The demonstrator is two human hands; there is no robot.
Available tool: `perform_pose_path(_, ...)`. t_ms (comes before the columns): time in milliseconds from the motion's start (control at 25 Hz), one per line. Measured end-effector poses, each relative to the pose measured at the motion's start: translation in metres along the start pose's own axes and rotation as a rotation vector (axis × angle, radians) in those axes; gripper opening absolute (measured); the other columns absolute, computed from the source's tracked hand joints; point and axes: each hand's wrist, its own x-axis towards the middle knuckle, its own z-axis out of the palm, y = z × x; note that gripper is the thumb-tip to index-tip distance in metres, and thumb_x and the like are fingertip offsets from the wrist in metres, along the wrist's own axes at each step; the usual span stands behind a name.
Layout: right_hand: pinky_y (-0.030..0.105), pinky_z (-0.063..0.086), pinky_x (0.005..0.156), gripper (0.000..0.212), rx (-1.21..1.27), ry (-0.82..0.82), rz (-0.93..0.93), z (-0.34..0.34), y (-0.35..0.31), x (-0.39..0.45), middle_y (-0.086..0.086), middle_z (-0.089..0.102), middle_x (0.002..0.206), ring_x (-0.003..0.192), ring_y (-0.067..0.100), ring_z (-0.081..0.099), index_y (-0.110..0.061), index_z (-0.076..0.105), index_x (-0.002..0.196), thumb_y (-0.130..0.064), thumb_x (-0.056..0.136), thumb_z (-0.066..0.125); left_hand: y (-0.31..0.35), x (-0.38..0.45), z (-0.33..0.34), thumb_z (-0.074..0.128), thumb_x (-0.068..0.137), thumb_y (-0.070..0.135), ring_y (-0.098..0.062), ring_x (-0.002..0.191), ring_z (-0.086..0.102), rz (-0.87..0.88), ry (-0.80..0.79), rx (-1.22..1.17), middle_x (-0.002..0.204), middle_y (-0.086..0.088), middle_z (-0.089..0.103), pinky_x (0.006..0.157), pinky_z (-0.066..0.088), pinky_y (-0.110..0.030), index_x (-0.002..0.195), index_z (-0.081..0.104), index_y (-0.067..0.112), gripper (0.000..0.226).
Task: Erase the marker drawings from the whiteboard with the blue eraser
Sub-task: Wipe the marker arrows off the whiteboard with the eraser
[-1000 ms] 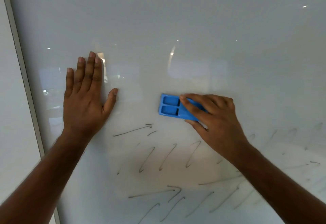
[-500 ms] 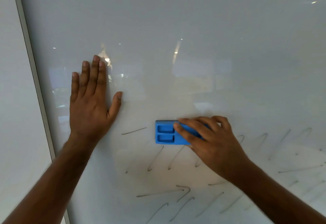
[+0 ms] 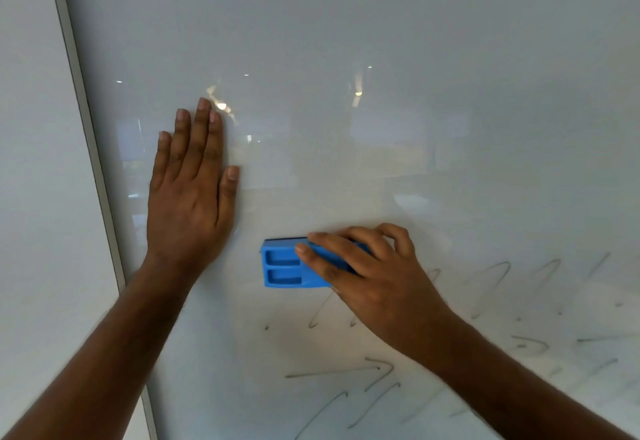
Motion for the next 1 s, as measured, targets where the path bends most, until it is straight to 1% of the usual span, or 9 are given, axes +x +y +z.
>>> perform_pose_path(120, 0.049, 0.042, 0.102, 0.068, -0.03, -0.025, -0.009, -0.011, 0.018, -0.015, -0.008, 0.054, 0.153, 0.123, 0.024, 0.06, -0.031, 0.046, 0.157, -0.021, 0.095, 0.073, -0.005, -0.004, -0.002, 0.036, 0.117, 0.027, -0.03, 0.169, 0.013, 0.02, -0.003, 0.012, 0.181, -0.012, 0.019, 0.138, 0.006, -0.042, 0.172, 0.023, 0.005, 0.061)
perform_pose_path(240, 0.051, 0.042, 0.102, 0.055, -0.059, 0.023, 0.055, -0.017, 0.03, -0.003, -0.008, 0.057, 0.151, 0.12, 0.025, 0.063, -0.03, 0.05, 0.154, -0.024, 0.101, 0.065, -0.004, -0.006, -0.001, 0.037, 0.117, 0.026, -0.03, 0.169, 0.014, 0.015, 0.012, 0.013, 0.18, -0.012, 0.02, 0.138, 0.007, -0.042, 0.172, 0.024, 0.005, 0.06)
perform_pose_path(400, 0.05, 0.04, 0.101, 0.058, 0.0, 0.086, 0.15, 0.002, -0.003, 0.027, -0.011, 0.056, 0.15, 0.119, 0.023, 0.061, -0.034, 0.051, 0.153, -0.026, 0.098, 0.069, -0.005, -0.009, -0.002, 0.036, 0.117, 0.025, -0.029, 0.169, 0.016, 0.007, 0.016, 0.007, 0.18, -0.011, 0.022, 0.138, 0.011, -0.042, 0.171, 0.025, 0.005, 0.06)
perform_pose_path(520, 0.047, 0.038, 0.105, 0.058, 0.074, 0.066, 0.096, 0.016, -0.035, 0.027, -0.012, 0.053, 0.153, 0.121, 0.022, 0.06, -0.034, 0.047, 0.155, -0.025, 0.102, 0.067, -0.005, -0.009, -0.003, 0.038, 0.117, 0.026, -0.029, 0.168, 0.017, 0.003, 0.018, 0.003, 0.18, -0.011, 0.023, 0.138, 0.011, -0.04, 0.171, 0.027, 0.005, 0.059)
perform_pose_path(680, 0.045, 0.042, 0.105, 0.052, 0.103, -0.007, 0.002, 0.011, -0.04, -0.001, -0.011, 0.054, 0.153, 0.122, 0.023, 0.062, -0.034, 0.046, 0.156, -0.021, 0.107, 0.055, -0.005, -0.009, -0.004, 0.039, 0.117, 0.025, -0.03, 0.168, 0.018, 0.015, 0.013, 0.024, 0.179, -0.012, 0.023, 0.138, 0.011, -0.04, 0.171, 0.027, 0.004, 0.059)
perform_pose_path(760, 0.045, 0.04, 0.105, 0.054, 0.084, -0.042, -0.019, 0.006, -0.029, -0.015, -0.012, 0.053, 0.154, 0.124, 0.022, 0.062, -0.035, 0.045, 0.157, -0.023, 0.106, 0.057, -0.005, -0.01, -0.004, 0.039, 0.116, 0.025, -0.031, 0.168, 0.018, 0.009, 0.015, 0.026, 0.179, -0.013, 0.023, 0.138, 0.011, -0.041, 0.171, 0.027, 0.004, 0.06)
perform_pose_path(840, 0.047, 0.039, 0.104, 0.062, 0.042, -0.053, -0.002, 0.0, -0.012, -0.02, -0.013, 0.052, 0.154, 0.124, 0.022, 0.061, -0.036, 0.043, 0.158, -0.024, 0.101, 0.065, -0.004, -0.011, -0.004, 0.038, 0.116, 0.025, -0.031, 0.168, 0.018, 0.005, 0.016, 0.029, 0.179, -0.013, 0.023, 0.138, 0.012, -0.043, 0.171, 0.026, 0.003, 0.06)
perform_pose_path(920, 0.048, 0.039, 0.101, 0.067, -0.003, -0.008, 0.055, -0.004, 0.002, -0.01, -0.012, 0.055, 0.152, 0.121, 0.023, 0.062, -0.036, 0.047, 0.155, -0.022, 0.095, 0.072, -0.003, -0.011, -0.004, 0.037, 0.116, 0.025, -0.032, 0.168, 0.017, 0.01, 0.015, 0.034, 0.179, -0.014, 0.023, 0.138, 0.011, -0.043, 0.171, 0.026, 0.003, 0.061)
perform_pose_path(1000, 0.048, 0.039, 0.099, 0.06, 0.014, 0.046, 0.108, -0.004, 0.004, 0.007, -0.011, 0.058, 0.148, 0.118, 0.024, 0.062, -0.034, 0.053, 0.151, -0.022, 0.095, 0.071, -0.003, -0.011, -0.004, 0.037, 0.115, 0.025, -0.032, 0.168, 0.018, 0.013, 0.022, 0.037, 0.179, -0.015, 0.023, 0.138, 0.011, -0.043, 0.17, 0.026, 0.002, 0.061)
